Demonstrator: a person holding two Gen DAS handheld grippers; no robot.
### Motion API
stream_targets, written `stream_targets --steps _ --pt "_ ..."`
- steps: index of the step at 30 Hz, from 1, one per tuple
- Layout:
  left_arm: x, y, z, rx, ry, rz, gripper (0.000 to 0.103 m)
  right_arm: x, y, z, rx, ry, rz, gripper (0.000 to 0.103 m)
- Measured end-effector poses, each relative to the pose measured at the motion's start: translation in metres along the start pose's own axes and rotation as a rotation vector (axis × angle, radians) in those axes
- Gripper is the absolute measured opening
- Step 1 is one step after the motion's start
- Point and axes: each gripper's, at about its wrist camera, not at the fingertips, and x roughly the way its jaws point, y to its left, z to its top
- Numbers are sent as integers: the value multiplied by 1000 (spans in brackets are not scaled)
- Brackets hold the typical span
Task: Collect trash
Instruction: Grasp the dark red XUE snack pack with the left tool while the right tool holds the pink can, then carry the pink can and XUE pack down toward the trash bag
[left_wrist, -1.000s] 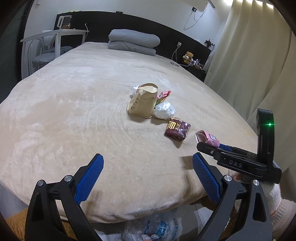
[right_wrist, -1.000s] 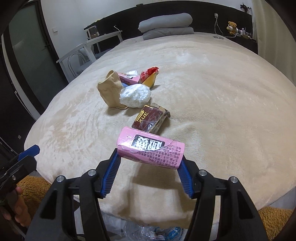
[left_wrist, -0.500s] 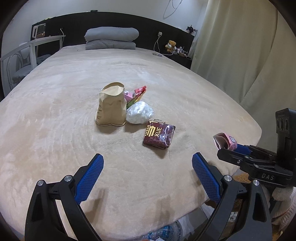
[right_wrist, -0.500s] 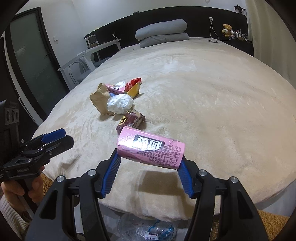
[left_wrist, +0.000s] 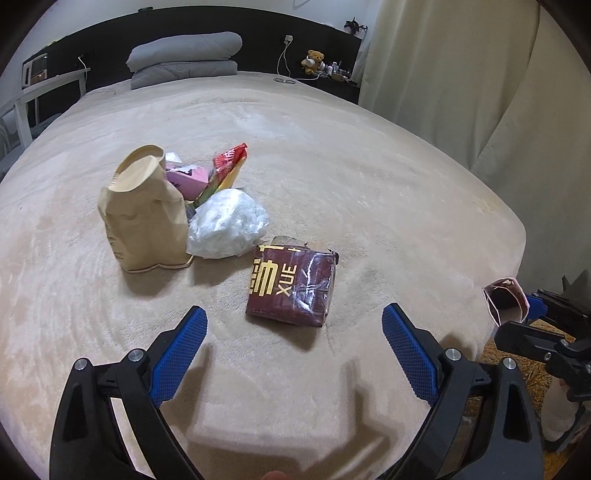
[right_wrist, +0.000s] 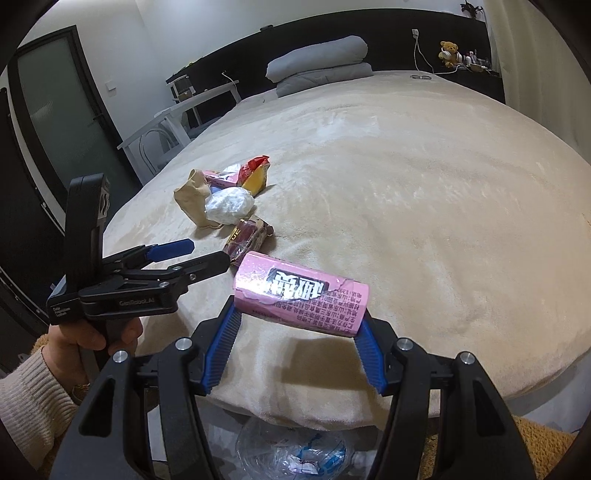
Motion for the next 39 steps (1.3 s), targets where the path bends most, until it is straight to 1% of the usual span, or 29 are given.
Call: stream_targets --steps 5,7,9,11,13,15,24,32,39 --pt "17 2 9 -13 6 -11 93 -1 -7 -1 16 7 6 60" --pt "24 4 10 -17 17 -15 84 -1 -8 -2 21 8 8 60" --pt "32 5 11 -22 24 -13 83 -1 -10 -2 27 10 11 60" --pt "36 5 12 -22 28 -18 77 -1 -11 -2 26 12 9 60" --pt "40 3 13 -13 31 -15 61 0 -11 -2 27 15 9 60" --pt "41 2 11 -2 34 1 57 0 -12 -2 28 17 8 60" --pt "34 -1 7 1 17 -2 57 3 -10 -3 11 16 -5 60" --pt "15 -7 2 13 -14 -7 56 2 -5 -3 -8 1 -9 59" --pt "-4 -9 -5 -8 -43 -17 56 0 -1 -3 -20 -9 -10 60"
